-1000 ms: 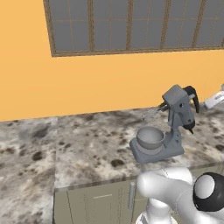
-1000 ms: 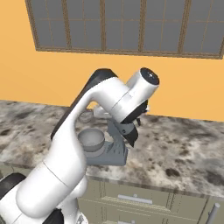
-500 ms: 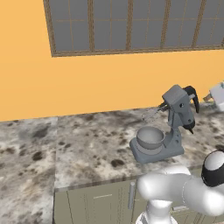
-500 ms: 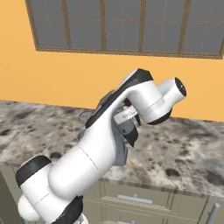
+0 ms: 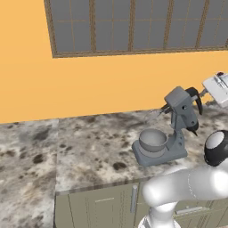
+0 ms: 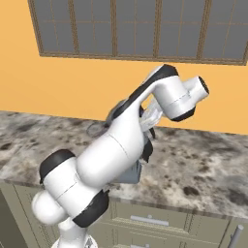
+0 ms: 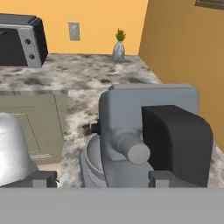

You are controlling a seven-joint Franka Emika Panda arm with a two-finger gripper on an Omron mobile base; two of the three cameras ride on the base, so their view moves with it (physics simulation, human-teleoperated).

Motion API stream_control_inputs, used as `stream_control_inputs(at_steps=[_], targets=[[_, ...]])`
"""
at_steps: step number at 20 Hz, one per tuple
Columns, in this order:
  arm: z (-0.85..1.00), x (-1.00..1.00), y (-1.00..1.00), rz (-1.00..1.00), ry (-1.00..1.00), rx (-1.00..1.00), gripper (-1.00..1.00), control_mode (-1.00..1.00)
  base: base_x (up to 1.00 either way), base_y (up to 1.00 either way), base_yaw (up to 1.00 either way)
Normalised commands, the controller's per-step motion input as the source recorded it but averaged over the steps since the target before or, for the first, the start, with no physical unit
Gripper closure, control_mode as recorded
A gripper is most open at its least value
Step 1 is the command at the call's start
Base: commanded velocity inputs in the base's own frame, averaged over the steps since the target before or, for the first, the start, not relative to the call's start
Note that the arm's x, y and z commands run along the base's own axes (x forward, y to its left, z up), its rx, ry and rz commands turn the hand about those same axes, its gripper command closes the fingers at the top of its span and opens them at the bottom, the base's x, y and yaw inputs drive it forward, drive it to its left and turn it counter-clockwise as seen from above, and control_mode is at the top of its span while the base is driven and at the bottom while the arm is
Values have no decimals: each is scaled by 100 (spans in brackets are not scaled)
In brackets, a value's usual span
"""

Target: Close the stand mixer head.

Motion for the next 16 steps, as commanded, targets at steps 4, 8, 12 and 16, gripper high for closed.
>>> stream_control_inputs(at_steps=[4,8,12,16], targets=[[-69,31,89,8,-31,0,-100,-100,0,0,0],[-94,10,100,5,-43,-6,-100,-100,0,0,0],[-100,7,100,2,-50,-14,-100,-100,0,0,0],[-100,67,100,7,-36,-21,-100,-100,0,0,0]])
